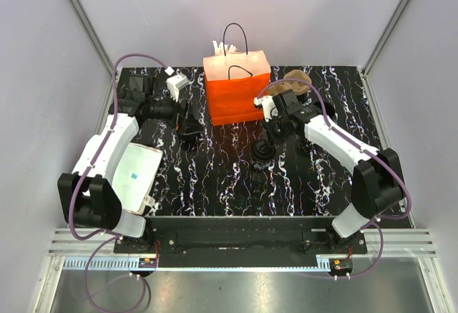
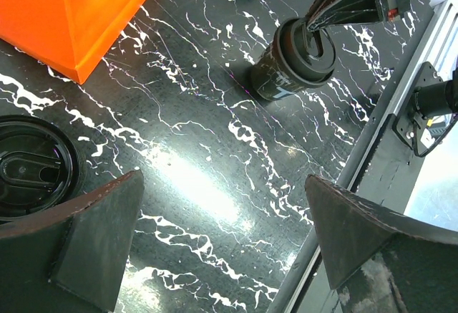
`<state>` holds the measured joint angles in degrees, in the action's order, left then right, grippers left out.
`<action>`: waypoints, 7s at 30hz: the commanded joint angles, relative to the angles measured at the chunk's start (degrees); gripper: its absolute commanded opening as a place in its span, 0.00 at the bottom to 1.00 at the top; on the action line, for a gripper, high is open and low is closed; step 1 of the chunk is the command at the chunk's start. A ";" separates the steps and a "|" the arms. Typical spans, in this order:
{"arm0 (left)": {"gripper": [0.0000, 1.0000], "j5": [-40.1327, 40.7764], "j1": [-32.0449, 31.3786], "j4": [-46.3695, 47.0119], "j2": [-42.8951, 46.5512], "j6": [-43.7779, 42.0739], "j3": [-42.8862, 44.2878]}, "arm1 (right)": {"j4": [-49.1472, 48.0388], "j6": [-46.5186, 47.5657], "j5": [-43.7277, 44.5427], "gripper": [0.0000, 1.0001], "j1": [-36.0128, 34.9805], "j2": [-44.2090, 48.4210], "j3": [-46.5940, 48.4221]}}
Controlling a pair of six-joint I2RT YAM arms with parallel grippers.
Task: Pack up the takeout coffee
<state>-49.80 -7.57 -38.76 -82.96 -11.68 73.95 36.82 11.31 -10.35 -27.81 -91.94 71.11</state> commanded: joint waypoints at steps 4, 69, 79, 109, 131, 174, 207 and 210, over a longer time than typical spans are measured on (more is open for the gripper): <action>0.99 -2.23 0.37 3.08 2.45 0.00 -0.21 | 3.16 0.29 3.14 0.00 -1.28 0.53 4.82; 0.38 5.77 -14.92 6.95 -25.33 -29.80 37.14 | 16.44 -0.76 5.34 0.00 13.84 17.41 43.06; 0.05 6.99 -16.24 5.46 -24.36 -27.17 37.05 | 16.27 -1.38 4.81 0.00 13.93 17.85 42.53; 0.03 26.67 -30.91 15.29 -3.01 -1.68 15.44 | 21.17 -6.82 6.40 0.00 13.84 11.18 52.01; 0.38 33.11 -37.60 14.86 0.69 3.78 10.77 | 23.39 -14.03 -8.90 0.00 13.93 8.53 49.83; 0.99 39.17 -24.78 10.19 15.37 -2.47 13.77 | 25.15 -9.38 -0.82 0.00 4.62 3.53 49.65; 0.99 25.19 -18.62 26.98 1.67 5.18 6.03 | 25.32 -6.30 1.91 0.00 -8.92 -8.78 44.11; 0.99 24.31 -18.35 28.83 -0.18 6.84 6.55 | 25.32 -6.39 1.91 0.00 -9.19 -9.22 43.85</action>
<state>-22.65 -26.48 -16.01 -80.93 -7.62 79.07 62.89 4.29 -9.45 -36.16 -100.60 115.13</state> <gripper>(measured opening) 0.987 0.022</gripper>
